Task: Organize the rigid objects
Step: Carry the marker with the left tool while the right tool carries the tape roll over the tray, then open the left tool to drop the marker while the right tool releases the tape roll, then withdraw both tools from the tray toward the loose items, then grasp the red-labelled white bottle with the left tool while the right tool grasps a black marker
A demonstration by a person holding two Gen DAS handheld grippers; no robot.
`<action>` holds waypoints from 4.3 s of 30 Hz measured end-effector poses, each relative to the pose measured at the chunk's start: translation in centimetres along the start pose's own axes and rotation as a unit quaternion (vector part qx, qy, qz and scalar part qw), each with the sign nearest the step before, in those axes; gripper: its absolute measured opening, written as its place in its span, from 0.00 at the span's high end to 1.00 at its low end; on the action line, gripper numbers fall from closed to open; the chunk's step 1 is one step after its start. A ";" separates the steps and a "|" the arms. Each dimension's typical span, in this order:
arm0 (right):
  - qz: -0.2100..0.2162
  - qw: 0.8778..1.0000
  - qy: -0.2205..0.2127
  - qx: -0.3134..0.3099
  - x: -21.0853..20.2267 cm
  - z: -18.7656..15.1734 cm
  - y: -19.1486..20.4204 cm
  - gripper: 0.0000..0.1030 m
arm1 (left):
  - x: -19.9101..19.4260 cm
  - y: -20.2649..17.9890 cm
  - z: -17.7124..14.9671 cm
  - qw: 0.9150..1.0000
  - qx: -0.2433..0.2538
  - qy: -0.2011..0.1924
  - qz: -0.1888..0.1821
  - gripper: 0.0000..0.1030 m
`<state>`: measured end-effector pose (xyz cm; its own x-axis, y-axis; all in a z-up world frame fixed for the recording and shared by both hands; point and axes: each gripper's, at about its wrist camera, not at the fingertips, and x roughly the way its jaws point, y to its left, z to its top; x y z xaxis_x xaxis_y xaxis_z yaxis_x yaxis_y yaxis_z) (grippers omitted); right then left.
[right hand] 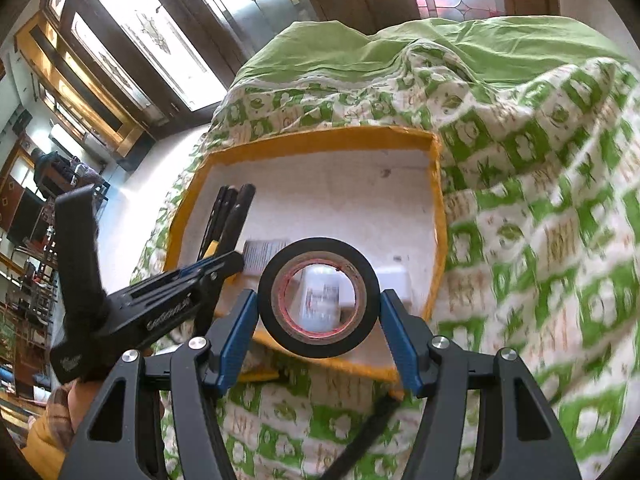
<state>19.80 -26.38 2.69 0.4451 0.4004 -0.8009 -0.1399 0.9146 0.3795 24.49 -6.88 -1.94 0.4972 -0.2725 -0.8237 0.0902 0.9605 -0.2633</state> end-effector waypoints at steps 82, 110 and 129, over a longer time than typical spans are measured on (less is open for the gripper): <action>-0.050 0.998 0.027 -0.028 -0.8 -12.4 4.0 0.28 | -8.1 2.2 -13.6 0.999 -0.011 -0.024 0.034 0.31; -0.121 0.989 0.085 -0.004 2.8 -11.9 0.9 0.81 | -7.2 1.8 -12.8 1.000 -0.002 0.001 0.011 0.31; -0.050 0.989 0.140 -0.002 4.5 -13.4 2.5 0.86 | -2.6 -2.9 -9.3 0.992 0.117 0.034 0.012 0.63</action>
<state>9.61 -21.56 -6.14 0.1950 0.3066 -0.9316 -0.1113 0.9507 0.2896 14.93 -9.46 -3.68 0.4428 -0.2454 -0.8624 0.2810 0.9514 -0.1264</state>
